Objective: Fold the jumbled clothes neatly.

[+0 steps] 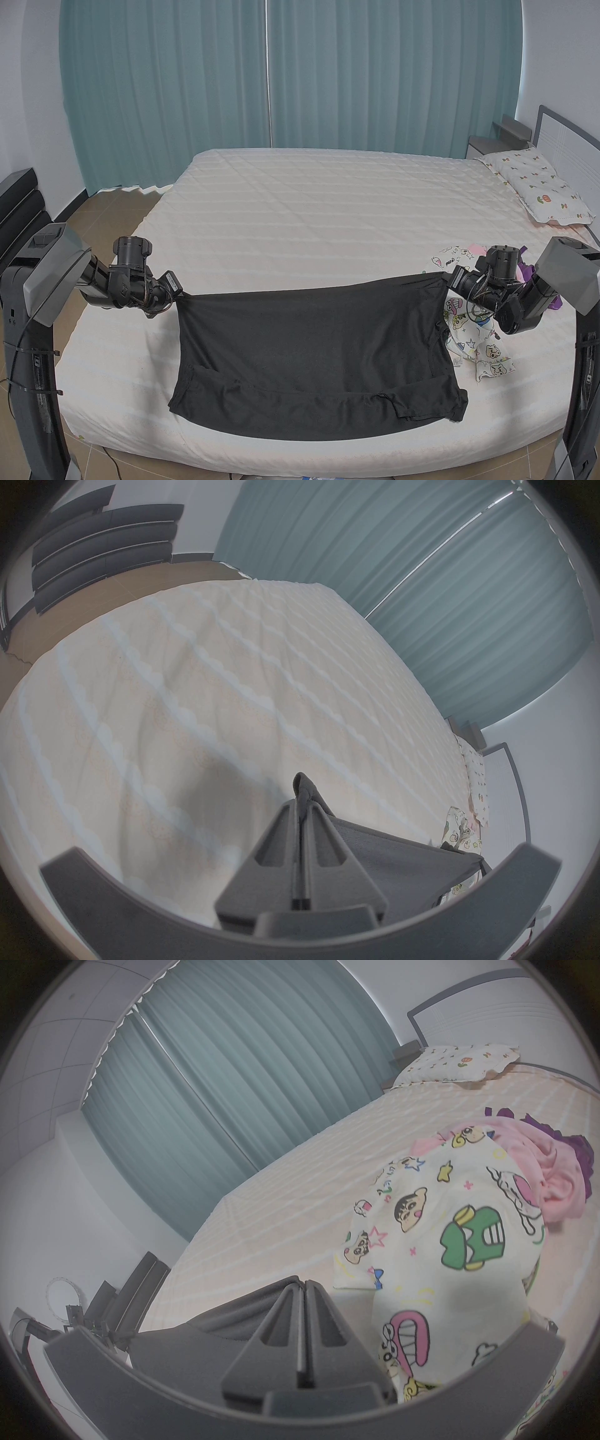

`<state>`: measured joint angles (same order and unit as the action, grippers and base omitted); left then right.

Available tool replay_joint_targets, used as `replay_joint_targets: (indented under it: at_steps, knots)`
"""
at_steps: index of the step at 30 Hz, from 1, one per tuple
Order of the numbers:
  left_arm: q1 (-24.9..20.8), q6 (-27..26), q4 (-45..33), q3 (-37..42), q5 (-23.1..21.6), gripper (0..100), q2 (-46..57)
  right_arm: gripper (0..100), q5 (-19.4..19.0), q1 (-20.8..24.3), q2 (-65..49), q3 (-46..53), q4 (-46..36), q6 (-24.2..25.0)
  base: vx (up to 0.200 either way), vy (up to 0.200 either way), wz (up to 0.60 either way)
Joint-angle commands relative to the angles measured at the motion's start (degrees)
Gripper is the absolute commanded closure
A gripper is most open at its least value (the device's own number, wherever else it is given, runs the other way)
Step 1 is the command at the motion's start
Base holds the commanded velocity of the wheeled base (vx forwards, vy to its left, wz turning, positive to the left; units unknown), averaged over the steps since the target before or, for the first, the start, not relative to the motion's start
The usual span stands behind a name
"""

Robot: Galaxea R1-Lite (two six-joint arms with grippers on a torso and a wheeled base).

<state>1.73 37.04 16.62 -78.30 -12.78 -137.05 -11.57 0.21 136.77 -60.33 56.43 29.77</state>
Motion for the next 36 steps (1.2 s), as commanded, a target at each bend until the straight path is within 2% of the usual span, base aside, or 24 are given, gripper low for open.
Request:
replay_joint_targets:
  at_steps: [1, 7, 11, 17, 19, 22, 25, 26, 32, 36]
  knots:
    - [-0.15, -0.12, 0.17, 1.92, -0.06, 100, 0.64, 100, -0.21, -0.21, -1.68, 2.41, 0.61, -0.15, 0.0, 0.0, 0.0]
    - [-0.06, -0.12, 0.26, 4.74, -0.06, 100, 3.01, 100, -1.44, -0.91, -4.75, 7.86, 1.14, -1.2, 0.0, 0.0, 0.0]
    - [-0.06, -0.47, 0.26, 8.52, -0.14, 100, 4.42, 100, -2.23, -1.0, -6.51, 13.92, 2.54, -3.75, 0.0, 0.0, 0.0]
    - [-0.15, -3.64, 1.75, 13.79, -0.06, 100, 4.77, 100, -2.49, -0.91, -6.25, 19.2, 4.3, -5.95, 0.0, 0.0, 0.0]
    - [-0.68, -5.22, 4.48, 18.53, 0.03, 100, 4.77, 100, -2.58, -0.91, -5.63, 23.24, 5.8, -8.15, 0.0, 0.0, 0.0]
    - [-0.76, -5.75, 6.32, 20.73, 0.12, 100, 4.77, 100, -2.58, -0.91, -5.37, 25.09, 6.06, -9.47, 0.0, 0.0, 0.0]
    - [-0.76, -7.77, 8.61, 24.16, 0.47, 100, 4.51, 100, -2.49, -0.91, -4.14, 27.55, 6.32, -12.1, 0.0, 0.0, 0.0]
    - [-0.76, -9.96, 9.4, 26.36, 0.73, 100, 4.33, 100, -2.49, -0.91, -3.79, 29.13, 7.03, -13.51, 0.0, 0.0, 0.0]
    - [-0.76, -15.85, 11.95, 31.98, 1.0, 100, 4.51, 100, -2.32, -0.82, -0.89, 32.47, 9.4, -16.15, 0.0, 0.0, 0.0]
    - [-0.94, -17.0, 14.32, 33.74, 2.76, 100, 4.33, 100, -2.23, -0.82, -0.54, 34.93, 11.42, -16.76, 0.0, 0.0, 0.0]
